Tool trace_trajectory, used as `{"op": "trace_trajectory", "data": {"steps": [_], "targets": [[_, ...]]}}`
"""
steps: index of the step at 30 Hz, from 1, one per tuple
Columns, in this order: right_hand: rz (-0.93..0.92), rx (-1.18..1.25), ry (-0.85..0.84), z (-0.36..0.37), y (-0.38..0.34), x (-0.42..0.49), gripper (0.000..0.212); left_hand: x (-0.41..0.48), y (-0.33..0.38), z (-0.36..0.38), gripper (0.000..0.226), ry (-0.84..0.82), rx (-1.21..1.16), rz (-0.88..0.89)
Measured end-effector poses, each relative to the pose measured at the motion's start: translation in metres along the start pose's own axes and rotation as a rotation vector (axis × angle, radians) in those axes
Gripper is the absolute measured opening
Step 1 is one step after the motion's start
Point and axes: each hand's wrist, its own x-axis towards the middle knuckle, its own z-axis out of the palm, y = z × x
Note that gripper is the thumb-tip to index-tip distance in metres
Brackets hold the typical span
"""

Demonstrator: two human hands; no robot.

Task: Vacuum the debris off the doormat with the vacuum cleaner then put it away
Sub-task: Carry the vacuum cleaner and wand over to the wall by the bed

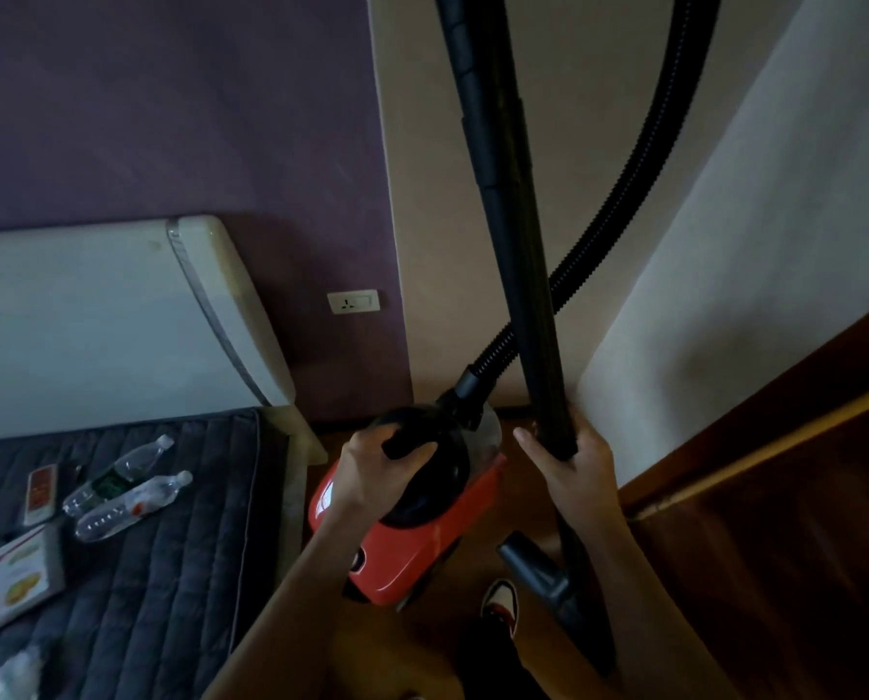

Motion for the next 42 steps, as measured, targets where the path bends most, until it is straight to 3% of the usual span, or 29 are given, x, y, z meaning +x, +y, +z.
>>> {"op": "trace_trajectory", "data": {"steps": [11,21,29,42], "targets": [[0.017,0.048,-0.019,-0.039,0.053,0.131,0.024,0.091,0.042,0.06,0.023,-0.027,0.062,0.005],[0.044,0.032,0.049,-0.042,0.101,0.174,0.02,0.126,0.022,0.104,0.019,-0.103,0.095,0.023],[0.012,0.022,0.111,-0.028,0.176,0.197,0.019,0.163,-0.041,0.149,0.016,-0.209,0.139,0.051],[-0.028,0.08,0.196,0.045,0.412,0.246,0.016,0.248,-0.226,0.304,0.022,-0.336,0.179,0.195]]}}
